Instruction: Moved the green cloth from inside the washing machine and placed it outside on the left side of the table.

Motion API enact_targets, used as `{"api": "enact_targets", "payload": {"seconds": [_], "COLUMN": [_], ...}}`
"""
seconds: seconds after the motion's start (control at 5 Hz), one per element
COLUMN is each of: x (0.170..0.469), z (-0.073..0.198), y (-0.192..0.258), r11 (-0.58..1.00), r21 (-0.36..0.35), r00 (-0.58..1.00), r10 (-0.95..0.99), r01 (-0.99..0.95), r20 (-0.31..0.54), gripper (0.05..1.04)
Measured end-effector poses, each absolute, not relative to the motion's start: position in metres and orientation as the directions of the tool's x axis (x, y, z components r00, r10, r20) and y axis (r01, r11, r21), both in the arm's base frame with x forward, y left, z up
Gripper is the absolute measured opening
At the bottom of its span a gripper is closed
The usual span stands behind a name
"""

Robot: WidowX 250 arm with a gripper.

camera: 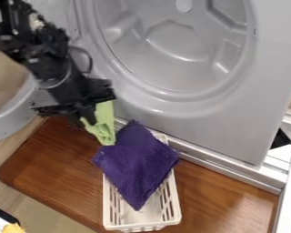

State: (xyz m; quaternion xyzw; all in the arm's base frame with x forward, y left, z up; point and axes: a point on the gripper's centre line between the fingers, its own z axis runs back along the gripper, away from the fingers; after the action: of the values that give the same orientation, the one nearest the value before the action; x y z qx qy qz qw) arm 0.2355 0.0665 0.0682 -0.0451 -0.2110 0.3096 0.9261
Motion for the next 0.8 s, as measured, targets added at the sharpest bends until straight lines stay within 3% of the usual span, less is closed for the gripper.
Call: {"api": "enact_targets", "payload": {"seconds": [0.6, 0.8], "x": [0.214, 0.210], "z": [-0.004, -0.029], "y": [0.077, 0.084], "r11": [0.701, 0.668], "r21": [-0.110, -0.044], "r00": [0.658, 0.644], "r10": [0.703, 0.730], "r01": [-0.704, -0.742], "r20": [0.267, 0.227], "gripper": [0.111, 0.111]}}
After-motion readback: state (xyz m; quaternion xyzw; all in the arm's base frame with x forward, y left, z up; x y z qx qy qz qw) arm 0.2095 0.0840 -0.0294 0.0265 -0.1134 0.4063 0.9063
